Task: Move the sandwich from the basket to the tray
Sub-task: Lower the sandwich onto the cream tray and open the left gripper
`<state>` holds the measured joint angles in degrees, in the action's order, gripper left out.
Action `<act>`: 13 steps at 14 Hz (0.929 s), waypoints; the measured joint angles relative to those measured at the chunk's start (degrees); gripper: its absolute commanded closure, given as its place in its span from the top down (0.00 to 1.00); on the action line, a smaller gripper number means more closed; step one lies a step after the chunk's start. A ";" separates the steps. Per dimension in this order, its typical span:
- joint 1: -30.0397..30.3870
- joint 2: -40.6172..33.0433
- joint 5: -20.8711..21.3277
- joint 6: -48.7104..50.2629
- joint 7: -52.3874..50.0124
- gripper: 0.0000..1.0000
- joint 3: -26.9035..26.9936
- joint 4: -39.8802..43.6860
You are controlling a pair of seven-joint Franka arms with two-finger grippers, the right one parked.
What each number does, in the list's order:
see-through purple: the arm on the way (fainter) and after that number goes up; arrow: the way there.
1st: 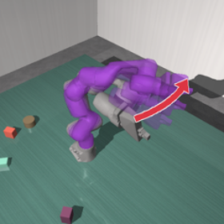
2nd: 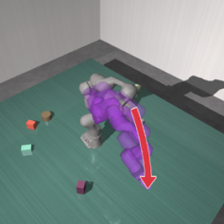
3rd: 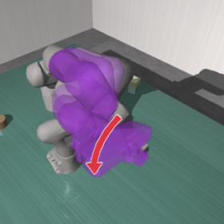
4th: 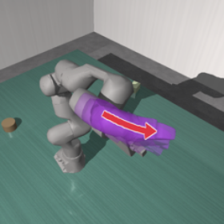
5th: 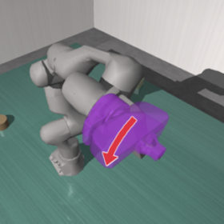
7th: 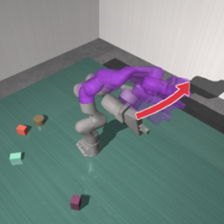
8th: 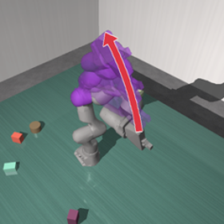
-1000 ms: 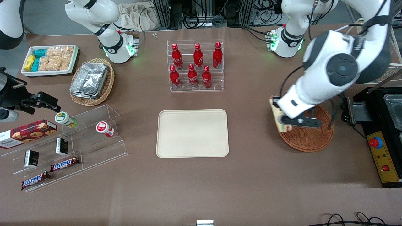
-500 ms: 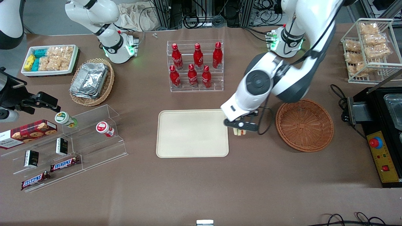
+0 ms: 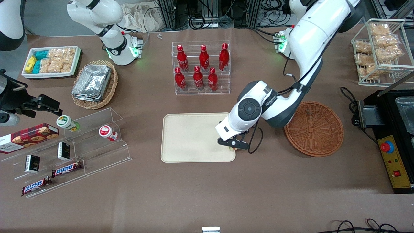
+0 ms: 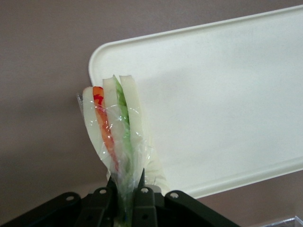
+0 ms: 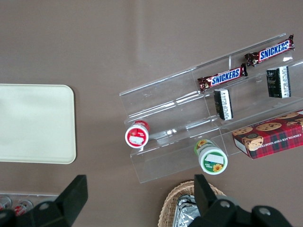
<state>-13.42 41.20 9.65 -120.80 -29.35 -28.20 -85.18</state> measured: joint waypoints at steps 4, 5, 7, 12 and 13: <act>-0.54 4.24 0.20 -3.57 -0.01 0.06 0.05 0.37; -0.53 4.54 0.22 -3.58 -0.01 0.51 0.06 0.52; -0.54 4.63 0.22 -3.58 -0.51 1.00 0.06 0.79; -0.29 2.80 0.32 -0.53 -5.09 1.00 0.12 2.97; 0.15 1.53 0.38 1.63 -5.10 1.00 0.19 3.32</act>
<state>-13.27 42.72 10.03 -119.17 -34.45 -28.01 -81.86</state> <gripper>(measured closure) 0.198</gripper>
